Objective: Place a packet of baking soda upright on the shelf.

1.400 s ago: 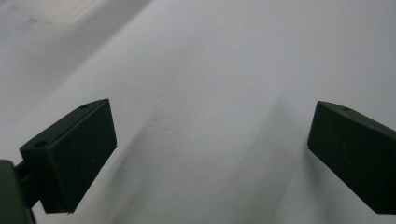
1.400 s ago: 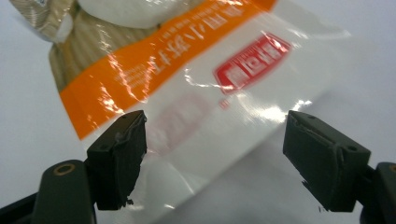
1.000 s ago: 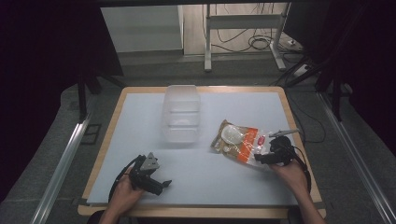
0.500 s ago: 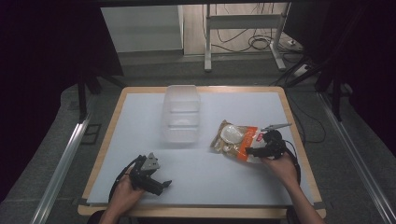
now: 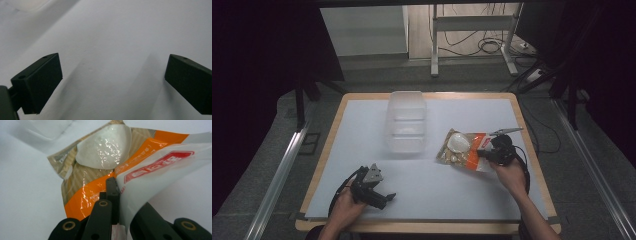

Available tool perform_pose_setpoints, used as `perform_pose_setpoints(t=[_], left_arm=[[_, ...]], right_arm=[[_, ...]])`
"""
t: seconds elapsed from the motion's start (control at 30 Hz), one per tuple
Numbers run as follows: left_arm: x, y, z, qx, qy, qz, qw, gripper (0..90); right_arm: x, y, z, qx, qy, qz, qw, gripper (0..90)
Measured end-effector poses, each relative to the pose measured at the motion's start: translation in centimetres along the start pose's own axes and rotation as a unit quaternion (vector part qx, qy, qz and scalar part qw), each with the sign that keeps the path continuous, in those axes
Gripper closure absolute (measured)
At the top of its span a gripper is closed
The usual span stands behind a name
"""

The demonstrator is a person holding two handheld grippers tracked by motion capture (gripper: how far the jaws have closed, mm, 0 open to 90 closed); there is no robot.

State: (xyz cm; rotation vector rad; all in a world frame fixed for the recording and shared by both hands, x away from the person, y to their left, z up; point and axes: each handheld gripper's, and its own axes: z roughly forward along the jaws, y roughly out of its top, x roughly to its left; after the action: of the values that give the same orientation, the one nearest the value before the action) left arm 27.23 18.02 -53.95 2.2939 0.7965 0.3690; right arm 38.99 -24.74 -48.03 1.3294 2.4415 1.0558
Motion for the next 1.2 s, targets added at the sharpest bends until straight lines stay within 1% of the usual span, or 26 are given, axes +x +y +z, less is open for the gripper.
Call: perform_pose_setpoints(t=[0.03,0.1,0.2,0.23,0.27,0.3,0.37,0.47,0.5,0.7,0.87,0.93,1.03,1.2], left_arm=[[0.0,0.0,0.0,0.0,0.0,0.0,1.0,1.5],[0.0,0.0,0.0,0.001,0.0,0.001,1.0,1.5],[0.0,0.0,0.0,0.001,0.001,0.001,1.0,1.5],[0.0,0.0,0.0,0.0,0.001,0.001,1.0,1.5],[0.0,0.0,0.0,-0.001,0.001,0.001,1.0,1.5],[0.0,0.0,0.0,-0.001,0.001,0.001,1.0,1.5],[0.0,0.0,0.0,-0.002,0.001,0.001,1.0,1.5],[0.1,0.0,-0.1,-0.005,-0.001,-0.002,1.0,1.5],[0.1,0.0,-0.1,-0.005,-0.001,-0.002,1.0,1.4],[0.4,-0.1,-0.5,-0.023,-0.01,-0.013,0.9996,1.1],[0.4,-0.1,-0.5,-0.024,-0.01,-0.013,0.9996,1.0],[0.4,-0.1,-0.5,-0.025,-0.01,-0.013,0.9996,1.0],[0.4,-0.1,-0.6,-0.026,-0.011,-0.015,0.9995,1.0],[0.4,-0.1,-0.5,-0.026,-0.011,-0.014,0.9995,1.0]], right_arm=[[0.0,0.0,0.0,0.0,0.0,0.0,1.0,88.4],[0.3,0.7,-0.4,-0.003,0.002,-0.008,1.0,88.5],[0.7,1.5,-0.7,-0.007,0.004,-0.012,0.9999,88.6],[0.7,1.5,-0.7,-0.007,0.004,-0.012,0.9999,88.6],[0.8,1.8,-0.9,-0.008,0.004,-0.017,0.9998,88.7],[1.1,2.4,-1.2,-0.009,0.006,-0.023,0.9997,88.7],[1.3,3.0,-1.4,-0.011,0.006,-0.027,0.9995,88.8],[1.7,3.8,-1.9,-0.01,0.003,-0.04,0.9992,88.8],[1.7,3.8,-1.9,-0.01,0.003,-0.04,0.9992,88.8],[2.4,5.4,-2.8,-0.007,-0.008,-0.064,0.9979,88.8],[2.8,6.4,-3.3,-0.001,-0.016,-0.083,0.9964,88.8],[2.9,6.6,-3.4,-0.001,-0.017,-0.084,0.9963,88.9],[3.0,7.5,-3.7,-0.001,-0.021,-0.094,0.9954,88.9],[3.1,8.2,-4.0,-0.002,-0.024,-0.1,0.9947,88.9]])
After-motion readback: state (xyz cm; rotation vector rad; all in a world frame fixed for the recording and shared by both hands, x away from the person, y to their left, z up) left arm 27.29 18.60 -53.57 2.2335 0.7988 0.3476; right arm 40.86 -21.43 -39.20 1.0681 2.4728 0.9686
